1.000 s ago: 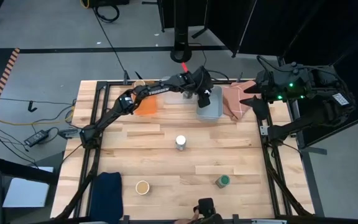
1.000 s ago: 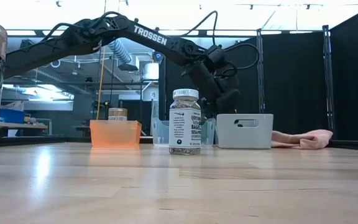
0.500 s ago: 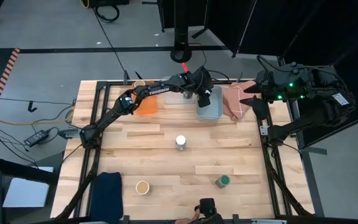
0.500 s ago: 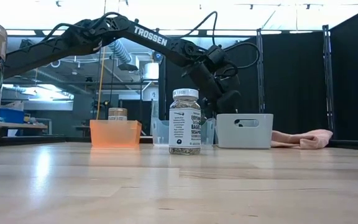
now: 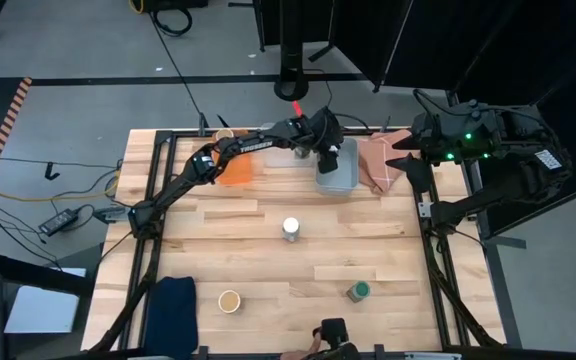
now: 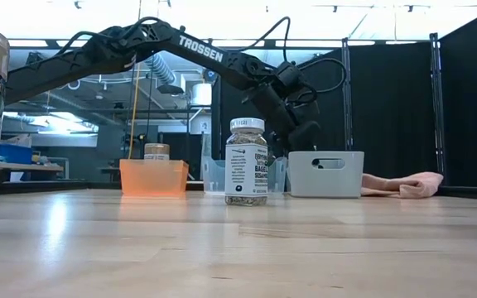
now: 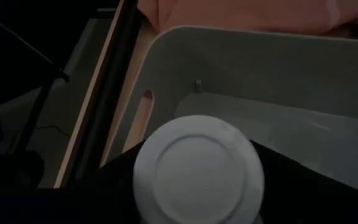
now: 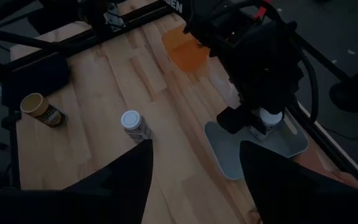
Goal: Sort spices by type
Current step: Put the bottom white seasoning bottle into the gray bin, then adjust the gray bin
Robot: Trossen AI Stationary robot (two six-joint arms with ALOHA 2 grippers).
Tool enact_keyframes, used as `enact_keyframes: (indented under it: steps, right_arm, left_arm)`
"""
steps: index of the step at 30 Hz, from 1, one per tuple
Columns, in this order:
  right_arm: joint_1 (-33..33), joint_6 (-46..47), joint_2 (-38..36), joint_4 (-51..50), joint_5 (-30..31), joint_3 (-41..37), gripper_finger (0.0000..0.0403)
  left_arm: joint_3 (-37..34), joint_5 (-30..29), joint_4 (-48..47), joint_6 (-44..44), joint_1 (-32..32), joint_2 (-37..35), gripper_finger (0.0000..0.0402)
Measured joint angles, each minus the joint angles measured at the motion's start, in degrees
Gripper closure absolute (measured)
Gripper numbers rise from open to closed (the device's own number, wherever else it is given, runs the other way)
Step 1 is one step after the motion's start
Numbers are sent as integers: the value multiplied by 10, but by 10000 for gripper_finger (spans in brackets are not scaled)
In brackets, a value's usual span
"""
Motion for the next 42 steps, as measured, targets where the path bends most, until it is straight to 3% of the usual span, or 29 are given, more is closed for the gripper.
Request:
enact_keyframes:
  steps: [5, 10, 42]
  right_arm:
    - [0, 0, 0, 0, 0, 0, 155]
    - [0, 0, 0, 0, 0, 0, 155]
    - [0, 0, 0, -1, 0, 0, 155]
  left_arm:
    - [0, -14, 7, 0, 0, 0, 91]
    - [0, -25, 23, 0, 0, 0, 65]
    - [2, -29, 66, 2, -5, -33, 62]
